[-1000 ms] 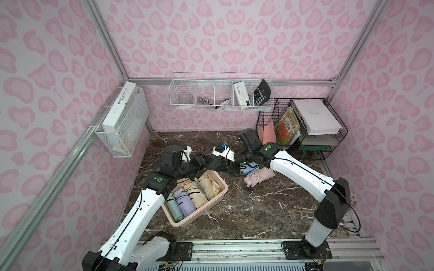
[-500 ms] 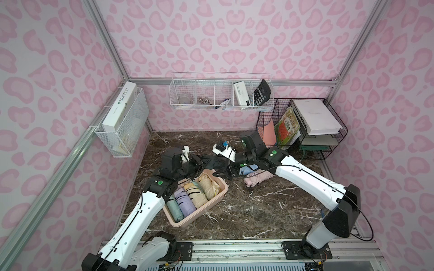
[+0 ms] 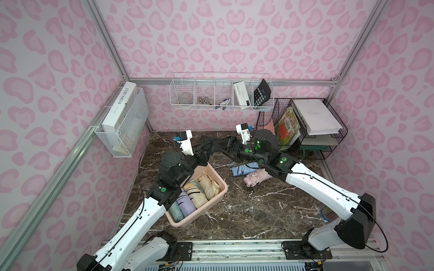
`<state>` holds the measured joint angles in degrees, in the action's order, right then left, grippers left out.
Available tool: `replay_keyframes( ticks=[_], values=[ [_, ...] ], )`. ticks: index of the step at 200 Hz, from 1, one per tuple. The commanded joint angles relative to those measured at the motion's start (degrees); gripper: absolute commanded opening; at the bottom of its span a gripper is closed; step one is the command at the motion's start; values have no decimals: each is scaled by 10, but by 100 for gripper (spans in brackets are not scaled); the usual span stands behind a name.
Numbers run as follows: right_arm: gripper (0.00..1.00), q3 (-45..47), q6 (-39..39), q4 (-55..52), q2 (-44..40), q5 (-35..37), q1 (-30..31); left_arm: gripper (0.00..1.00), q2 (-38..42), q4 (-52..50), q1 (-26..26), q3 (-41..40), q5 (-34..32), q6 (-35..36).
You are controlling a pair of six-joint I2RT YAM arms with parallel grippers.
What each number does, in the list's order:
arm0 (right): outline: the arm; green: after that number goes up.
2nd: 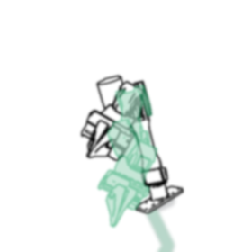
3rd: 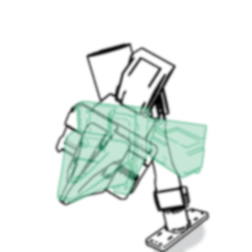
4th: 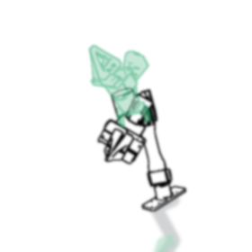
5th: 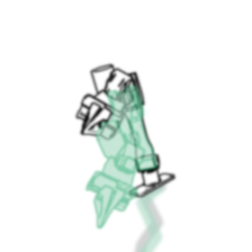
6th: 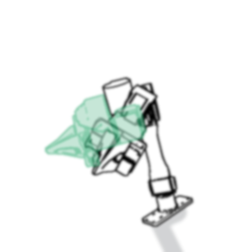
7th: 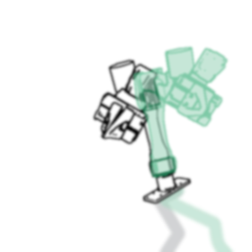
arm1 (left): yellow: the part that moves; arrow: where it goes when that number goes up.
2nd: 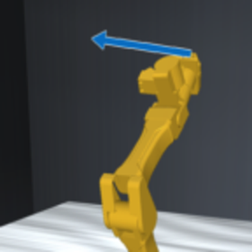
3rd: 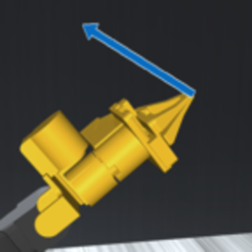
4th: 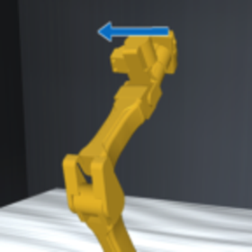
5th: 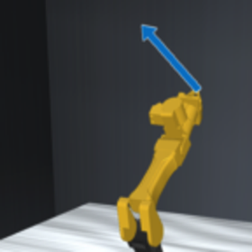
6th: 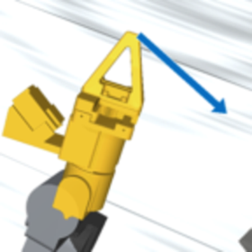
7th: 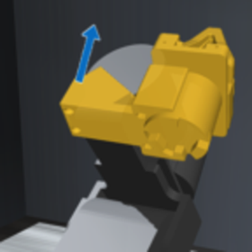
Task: Put the umbrella into the storage box
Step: Pick up the umbrella from the center of the board.
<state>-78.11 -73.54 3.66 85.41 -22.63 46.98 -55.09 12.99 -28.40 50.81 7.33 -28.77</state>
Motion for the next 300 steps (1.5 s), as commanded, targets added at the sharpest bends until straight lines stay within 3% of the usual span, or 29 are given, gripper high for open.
replay_keyframes(
  ticks=[1, 49, 113, 160, 167, 191, 197, 206, 233, 254, 274, 300],
  values=[
    [99, 27, -187, 138, -1, 7, 3, 0, 14, 97, -13, -14, 1, 140],
    [97, 52, -310, 252, 12, 40, 14, 0, 37, 106, -22, -27, 25, 214],
    [65, 43, -375, 308, 37, 50, 25, 0, 70, 44, -29, -27, 100, 330],
    [32, 32, -390, 339, 57, 53, 35, 0, 101, -52, -34, -17, 124, 398],
    [28, 30, -390, 342, 61, 52, 36, 10, 108, -70, -35, -15, 122, 405],
    [16, 29, -383, 346, 66, 51, 38, 61, 141, -115, -34, -18, 111, 419],
    [15, 30, -379, 344, 66, 51, 38, 96, 152, -123, -35, -21, 107, 419],
    [14, 35, -369, 341, 65, 52, 37, 99, 172, -153, -34, -22, 102, 420],
    [10, 58, -285, 289, 52, 39, 24, 99, 241, -254, -35, -14, 81, 400],
    [8, 19, -103, 123, 50, 11, 14, 99, 307, -333, -34, -2, 33, 341],
    [6, -84, 112, -122, 86, 18, 31, 98, 356, -413, -34, 17, -74, 226],
    [6, -202, 304, -336, 163, 56, 73, 97, 380, -593, -34, 72, -214, 55]
  ],
)
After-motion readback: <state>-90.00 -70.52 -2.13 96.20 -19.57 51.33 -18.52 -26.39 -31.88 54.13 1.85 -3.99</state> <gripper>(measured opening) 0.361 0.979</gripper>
